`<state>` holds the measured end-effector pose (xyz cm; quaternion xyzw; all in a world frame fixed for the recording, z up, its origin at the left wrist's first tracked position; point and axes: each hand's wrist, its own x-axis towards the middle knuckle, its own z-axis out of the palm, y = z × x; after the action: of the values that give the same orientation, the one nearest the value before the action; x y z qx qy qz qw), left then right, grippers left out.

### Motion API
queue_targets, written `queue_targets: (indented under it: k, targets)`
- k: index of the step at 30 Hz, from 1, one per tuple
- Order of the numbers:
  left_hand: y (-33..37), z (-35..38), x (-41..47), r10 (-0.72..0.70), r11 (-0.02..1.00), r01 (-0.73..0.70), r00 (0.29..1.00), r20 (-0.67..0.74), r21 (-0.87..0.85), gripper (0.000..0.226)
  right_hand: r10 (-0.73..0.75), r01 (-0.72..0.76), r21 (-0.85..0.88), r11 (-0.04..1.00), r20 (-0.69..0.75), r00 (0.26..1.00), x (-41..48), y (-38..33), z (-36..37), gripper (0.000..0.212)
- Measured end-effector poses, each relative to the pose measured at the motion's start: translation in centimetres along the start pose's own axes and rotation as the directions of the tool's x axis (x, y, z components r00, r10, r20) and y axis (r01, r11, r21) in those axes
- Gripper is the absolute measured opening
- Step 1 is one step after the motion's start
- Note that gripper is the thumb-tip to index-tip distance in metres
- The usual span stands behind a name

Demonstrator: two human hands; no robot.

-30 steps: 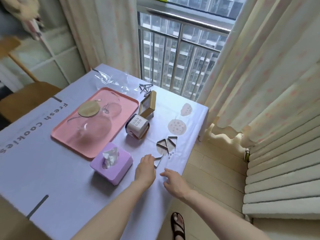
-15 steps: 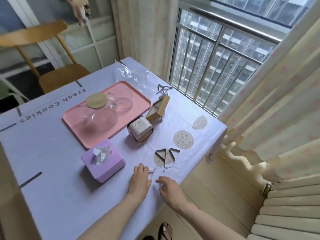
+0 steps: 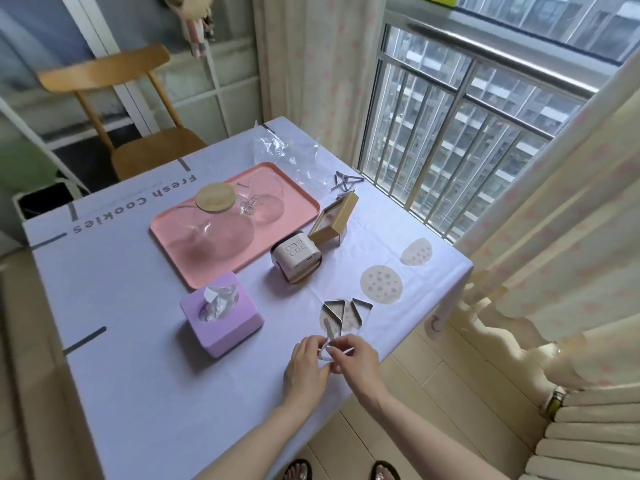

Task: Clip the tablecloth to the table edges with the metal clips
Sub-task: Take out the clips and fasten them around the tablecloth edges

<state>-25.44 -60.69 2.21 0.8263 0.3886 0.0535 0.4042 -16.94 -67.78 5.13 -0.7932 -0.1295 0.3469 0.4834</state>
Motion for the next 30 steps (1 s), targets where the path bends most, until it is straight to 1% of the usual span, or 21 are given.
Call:
queue_targets:
  k: [2, 5, 7, 10, 12, 13, 14, 16, 18, 21, 23, 25, 27, 30]
  targets:
    - [0.3, -0.1, 0.1, -0.025, 0.999, 0.026, 1.000, 0.005, -0.034, 0.024, -0.012, 0.012, -0.011, 1.000, 0.038, 0.999, 0.5, -0.1, -0.6, 0.011]
    - [1.1, 0.0, 0.2, -0.114, 0.992, 0.109, 0.990, -0.081, -0.064, 0.013, -0.034, 0.037, -0.024, 0.999, 0.144, 0.989, 1.2, -0.1, -1.6, 0.007]
    - [2.1, 0.5, 0.2, -0.178, 0.983, 0.170, 0.973, -0.146, -0.064, 0.012, -0.053, 0.061, -0.027, 0.998, 0.222, 0.974, 1.5, -0.2, -2.5, 0.004]
    - [4.0, 2.0, 0.0, -0.292, 0.956, 0.278, 0.928, -0.230, -0.090, 0.015, -0.086, 0.093, -0.007, 0.996, 0.328, 0.941, 1.9, 0.2, -4.4, 0.008]
    - [5.5, 3.4, -0.3, -0.379, 0.925, 0.353, 0.886, -0.268, -0.142, 0.015, -0.103, 0.116, -0.012, 0.993, 0.386, 0.917, 2.1, 0.7, -6.1, 0.016]
    - [6.1, 4.2, -0.4, -0.417, 0.908, 0.383, 0.865, -0.279, -0.171, 0.015, -0.102, 0.118, -0.014, 0.993, 0.406, 0.908, 2.1, 1.1, -7.0, 0.015]
    - [6.8, 5.0, -0.6, -0.447, 0.893, 0.403, 0.847, -0.288, -0.200, 0.014, -0.101, 0.118, -0.014, 0.993, 0.418, 0.903, 2.2, 1.4, -7.9, 0.013]
    - [7.8, 6.6, -1.1, -0.490, 0.868, 0.427, 0.818, -0.301, -0.254, 0.015, -0.103, 0.127, -0.026, 0.992, 0.441, 0.892, 2.3, 1.9, -9.6, 0.021]
    - [8.6, 7.8, -2.0, -0.525, 0.845, 0.442, 0.792, -0.312, -0.301, 0.014, -0.108, 0.134, -0.024, 0.991, 0.466, 0.878, 2.3, 2.4, -10.9, 0.021]
    - [9.3, 9.2, -3.0, -0.560, 0.810, 0.425, 0.764, -0.319, -0.403, 0.015, -0.091, 0.109, -0.005, 0.994, 0.512, 0.854, 2.1, 3.1, -12.3, 0.017]
    - [9.5, 9.6, -3.3, -0.573, 0.788, 0.409, 0.760, -0.307, -0.460, 0.019, -0.071, 0.102, -0.027, 0.994, 0.545, 0.836, 2.1, 3.5, -12.8, 0.020]
    - [9.5, 9.8, -3.3, -0.571, 0.783, 0.395, 0.763, -0.304, -0.480, 0.023, -0.081, 0.145, -0.071, 0.987, 0.560, 0.824, 2.4, 4.1, -13.0, 0.025]
    - [9.5, 10.0, -3.2, -0.557, 0.800, 0.388, 0.763, -0.326, -0.459, 0.018, -0.114, 0.196, -0.092, 0.976, 0.553, 0.826, 2.6, 4.6, -13.0, 0.023]
    - [8.7, 10.4, -3.3, -0.498, 0.863, 0.388, 0.759, -0.420, -0.323, 0.011, -0.179, 0.257, -0.080, 0.963, 0.521, 0.834, 3.1, 5.5, -12.6, 0.017]
